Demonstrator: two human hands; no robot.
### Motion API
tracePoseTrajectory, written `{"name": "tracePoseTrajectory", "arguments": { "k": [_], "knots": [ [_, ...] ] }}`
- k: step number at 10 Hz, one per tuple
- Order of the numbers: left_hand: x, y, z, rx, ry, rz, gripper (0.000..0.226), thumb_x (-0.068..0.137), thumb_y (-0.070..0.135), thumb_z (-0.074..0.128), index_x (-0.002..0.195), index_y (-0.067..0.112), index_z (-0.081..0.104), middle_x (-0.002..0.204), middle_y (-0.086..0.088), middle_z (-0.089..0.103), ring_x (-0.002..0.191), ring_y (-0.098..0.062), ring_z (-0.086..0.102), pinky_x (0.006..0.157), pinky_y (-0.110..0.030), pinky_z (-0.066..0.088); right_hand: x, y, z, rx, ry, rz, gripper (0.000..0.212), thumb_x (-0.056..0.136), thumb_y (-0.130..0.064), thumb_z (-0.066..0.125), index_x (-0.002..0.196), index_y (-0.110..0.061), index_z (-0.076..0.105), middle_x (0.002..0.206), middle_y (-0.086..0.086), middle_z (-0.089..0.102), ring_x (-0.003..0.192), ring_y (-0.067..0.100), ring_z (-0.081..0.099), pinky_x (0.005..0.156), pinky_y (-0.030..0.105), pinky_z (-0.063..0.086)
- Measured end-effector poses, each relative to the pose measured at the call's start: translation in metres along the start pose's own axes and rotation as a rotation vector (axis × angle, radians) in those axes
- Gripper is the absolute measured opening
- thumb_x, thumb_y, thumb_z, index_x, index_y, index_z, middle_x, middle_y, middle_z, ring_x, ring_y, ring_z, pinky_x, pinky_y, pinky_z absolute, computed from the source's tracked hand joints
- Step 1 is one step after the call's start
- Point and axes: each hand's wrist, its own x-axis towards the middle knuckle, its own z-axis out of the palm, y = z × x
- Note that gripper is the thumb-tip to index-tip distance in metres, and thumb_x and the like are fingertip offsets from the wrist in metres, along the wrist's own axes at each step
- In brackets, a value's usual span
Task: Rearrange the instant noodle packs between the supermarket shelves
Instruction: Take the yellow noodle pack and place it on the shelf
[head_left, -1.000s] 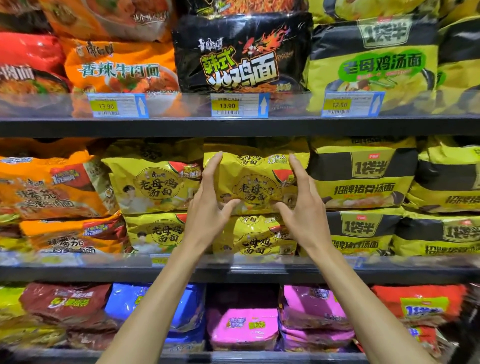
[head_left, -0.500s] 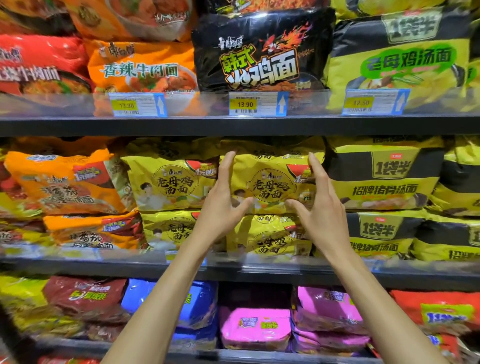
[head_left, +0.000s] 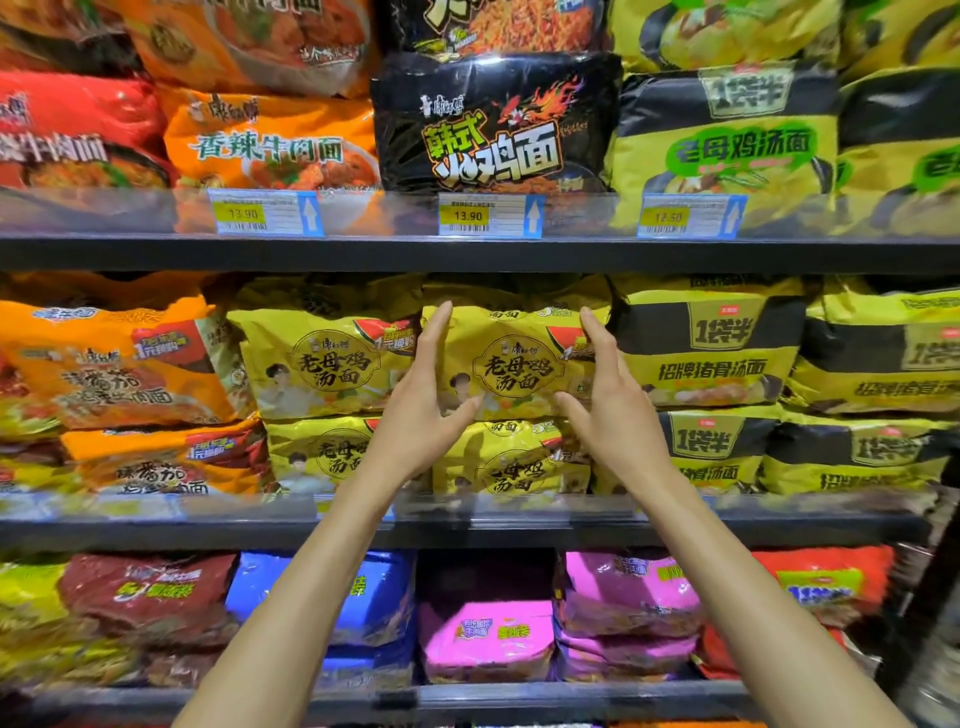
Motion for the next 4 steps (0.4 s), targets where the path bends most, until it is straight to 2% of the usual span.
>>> {"name": "tracePoseTrajectory", "arguments": {
  "k": [1,2,3,4],
  "knots": [
    [-0.005,0.007,-0.005,0.019,-0.027,0.011,0.097,0.095,0.025,0.069,0.159,0.04,-0.002,0.167,0.013,0.014,0.127,-0.01,0.05,0.096,-0.025,0.037,-0.001,0.002,-0.015,-0.103,-0.067,0.006,0.099,0.092,-0.028,0.069,0.157,-0.039,-0.006,0.158,0.003,0.036,0.112,0.023,0.065,0.091,0.045,0.055],
    [-0.012,0.012,-0.016,0.041,-0.031,0.029,0.088,0.097,0.023,0.065,0.159,0.039,0.005,0.165,0.006,0.025,0.135,-0.017,0.047,0.103,-0.034,0.04,-0.001,-0.004,-0.027,-0.26,-0.125,-0.026,0.101,0.093,-0.036,0.066,0.156,-0.037,-0.013,0.152,0.007,0.043,0.113,0.027,0.064,0.091,0.053,0.055],
    [-0.022,0.012,-0.027,0.228,-0.098,0.037,0.072,0.098,0.03,0.06,0.157,0.038,0.02,0.162,0.002,0.033,0.143,-0.025,0.043,0.11,-0.045,0.041,-0.009,-0.019,-0.038,-0.421,-0.219,-0.054,0.101,0.093,-0.04,0.063,0.156,-0.033,-0.015,0.147,0.012,0.043,0.119,0.03,0.06,0.093,0.051,0.053],
    [-0.026,0.014,-0.04,0.556,-0.297,0.005,0.066,0.097,0.047,0.055,0.155,0.037,0.025,0.164,-0.005,0.029,0.146,-0.03,0.036,0.112,-0.051,0.042,-0.018,-0.034,-0.051,-0.59,-0.346,-0.097,0.098,0.091,-0.044,0.064,0.158,-0.031,-0.006,0.148,0.014,0.041,0.128,0.035,0.052,0.101,0.049,0.047]
  ]
}}
